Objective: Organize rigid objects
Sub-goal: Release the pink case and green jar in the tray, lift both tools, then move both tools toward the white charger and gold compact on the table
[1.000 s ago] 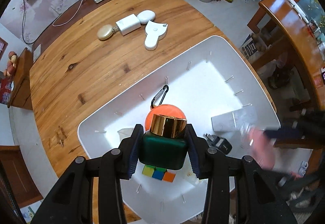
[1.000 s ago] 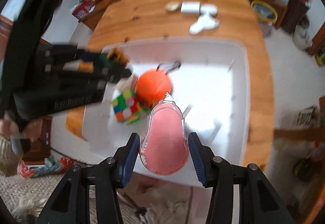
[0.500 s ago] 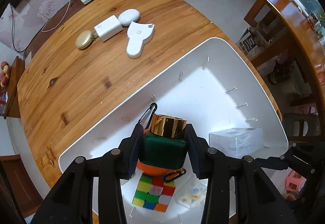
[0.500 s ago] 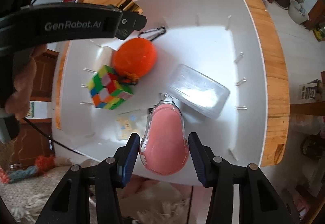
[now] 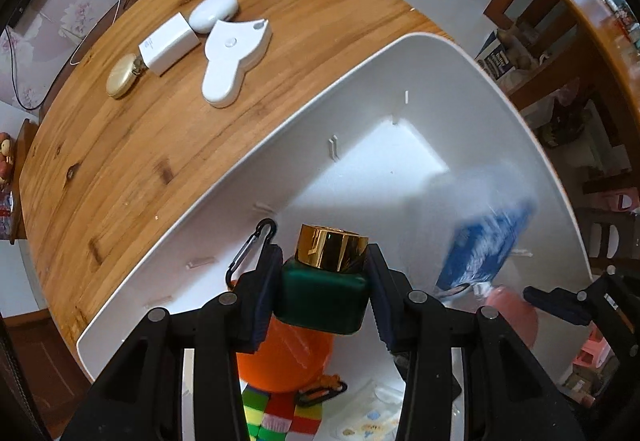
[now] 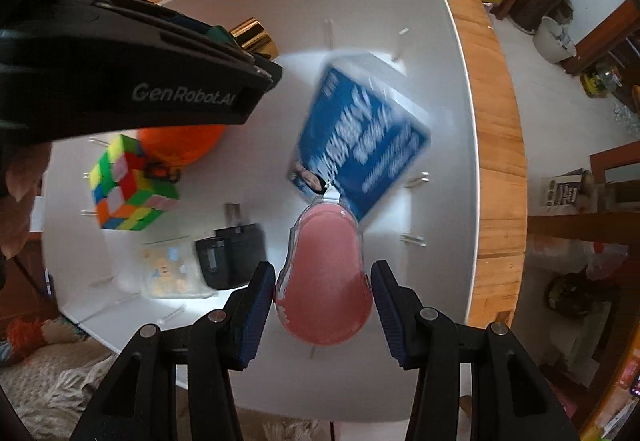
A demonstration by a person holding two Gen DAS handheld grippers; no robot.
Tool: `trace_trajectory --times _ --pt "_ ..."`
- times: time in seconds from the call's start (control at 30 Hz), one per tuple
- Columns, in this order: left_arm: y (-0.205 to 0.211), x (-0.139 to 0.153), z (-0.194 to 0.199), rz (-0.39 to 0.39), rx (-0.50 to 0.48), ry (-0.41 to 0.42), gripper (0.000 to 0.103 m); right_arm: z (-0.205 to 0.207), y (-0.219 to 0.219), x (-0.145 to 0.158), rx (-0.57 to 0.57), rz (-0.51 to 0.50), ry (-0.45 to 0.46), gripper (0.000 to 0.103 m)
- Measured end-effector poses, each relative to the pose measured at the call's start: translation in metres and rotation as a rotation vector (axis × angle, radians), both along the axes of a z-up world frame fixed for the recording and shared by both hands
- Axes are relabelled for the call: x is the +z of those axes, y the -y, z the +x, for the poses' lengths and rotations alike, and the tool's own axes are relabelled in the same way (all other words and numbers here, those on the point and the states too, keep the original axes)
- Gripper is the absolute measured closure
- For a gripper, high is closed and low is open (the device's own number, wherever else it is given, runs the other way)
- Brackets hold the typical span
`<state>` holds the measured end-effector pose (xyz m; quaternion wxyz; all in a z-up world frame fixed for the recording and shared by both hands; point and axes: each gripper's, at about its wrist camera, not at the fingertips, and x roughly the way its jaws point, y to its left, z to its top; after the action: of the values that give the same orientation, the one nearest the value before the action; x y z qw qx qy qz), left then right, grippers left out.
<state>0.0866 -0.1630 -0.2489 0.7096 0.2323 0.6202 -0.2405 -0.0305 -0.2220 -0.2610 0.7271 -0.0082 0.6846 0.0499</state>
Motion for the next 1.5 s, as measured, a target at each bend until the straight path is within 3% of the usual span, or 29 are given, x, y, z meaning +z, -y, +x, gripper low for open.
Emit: trace_trajectory --times 0.2,0.33,0.47,0.7,0.73,0.77,0.83,1.5 --pt "0.005 -0.015 0.001 0.060 -0.005 -0.006 0.058 -0.003 -0.012 -0.008 0.063 -0.099 0.025 0.052" --pt "0.006 -0.019 0.004 0.073 0.007 -0.012 0.057 -0.002 -0.016 -0.011 0.075 -0.086 0.013 0.052" --pt "0.003 -0.021 0.007 0.098 0.031 -0.017 0.057 -0.001 -0.017 -0.013 0.090 -0.073 0.011 0.035" --pt "-0.005 -0.012 0.006 0.095 0.040 -0.017 0.041 0.005 -0.017 -0.009 0.075 -0.045 0.003 0.034" --pt "-0.007 -0.010 0.005 0.095 0.044 -0.018 0.034 0.005 -0.016 -0.007 0.069 -0.038 0.002 0.034" --pt "-0.009 -0.008 0.005 0.092 0.050 -0.017 0.026 0.007 -0.014 -0.005 0.065 -0.034 0.002 0.034" --pt "-0.014 -0.002 0.004 0.084 0.059 -0.011 0.023 0.007 -0.012 0.000 0.060 -0.027 0.007 0.034" --pt "-0.080 0.095 -0.009 -0.018 0.190 0.108 0.023 0.000 0.010 0.080 -0.008 0.054 0.162 0.034"
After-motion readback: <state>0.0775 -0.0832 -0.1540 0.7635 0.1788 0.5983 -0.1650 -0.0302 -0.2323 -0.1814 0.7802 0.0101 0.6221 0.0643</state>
